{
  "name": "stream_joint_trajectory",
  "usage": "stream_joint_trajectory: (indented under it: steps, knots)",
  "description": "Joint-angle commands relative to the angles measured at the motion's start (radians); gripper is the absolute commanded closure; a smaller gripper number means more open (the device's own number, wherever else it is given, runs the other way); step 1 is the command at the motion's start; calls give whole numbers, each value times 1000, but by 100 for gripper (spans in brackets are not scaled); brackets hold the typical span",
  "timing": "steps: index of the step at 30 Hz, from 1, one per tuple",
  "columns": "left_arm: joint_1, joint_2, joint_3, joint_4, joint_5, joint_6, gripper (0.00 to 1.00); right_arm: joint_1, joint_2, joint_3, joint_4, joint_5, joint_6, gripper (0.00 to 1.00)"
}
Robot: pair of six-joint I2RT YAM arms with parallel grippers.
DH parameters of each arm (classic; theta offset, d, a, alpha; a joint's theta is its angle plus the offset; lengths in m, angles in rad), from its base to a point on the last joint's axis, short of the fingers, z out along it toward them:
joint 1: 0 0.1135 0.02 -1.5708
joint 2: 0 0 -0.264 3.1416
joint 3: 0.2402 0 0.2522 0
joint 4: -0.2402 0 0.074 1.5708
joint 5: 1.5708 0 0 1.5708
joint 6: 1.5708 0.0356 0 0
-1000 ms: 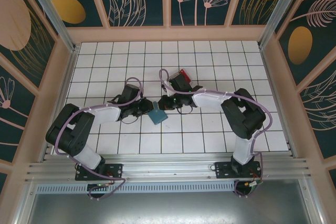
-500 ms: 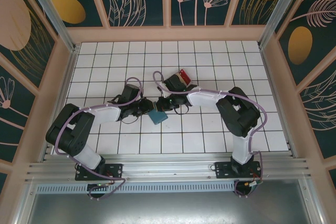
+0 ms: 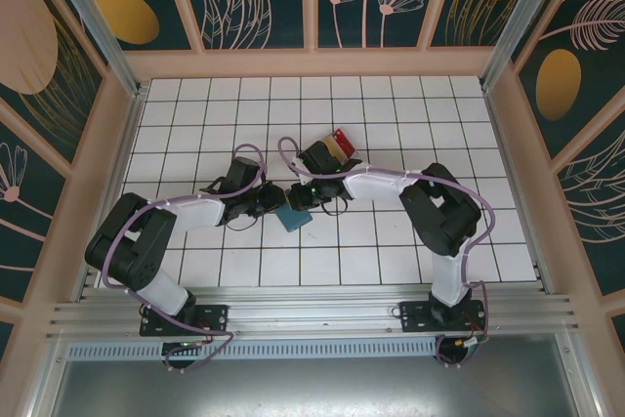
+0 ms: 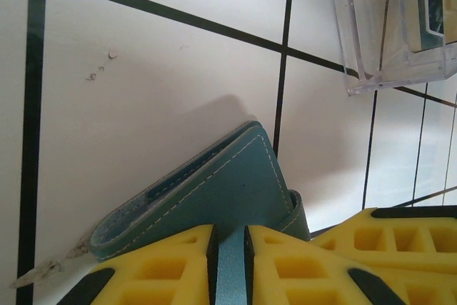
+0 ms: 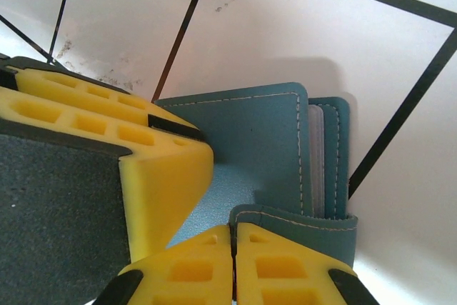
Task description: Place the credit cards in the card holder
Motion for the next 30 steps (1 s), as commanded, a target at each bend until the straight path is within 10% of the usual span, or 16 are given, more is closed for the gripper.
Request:
stream_joint_trajectory:
  steps: [1, 30]
  knots:
    - [-4, 7, -16, 19, -20, -15, 80, 14, 28, 10, -47, 19, -20, 92]
    - [-4, 29, -72, 83, -35, -63, 99, 52, 111, 43, -120, 64, -71, 94]
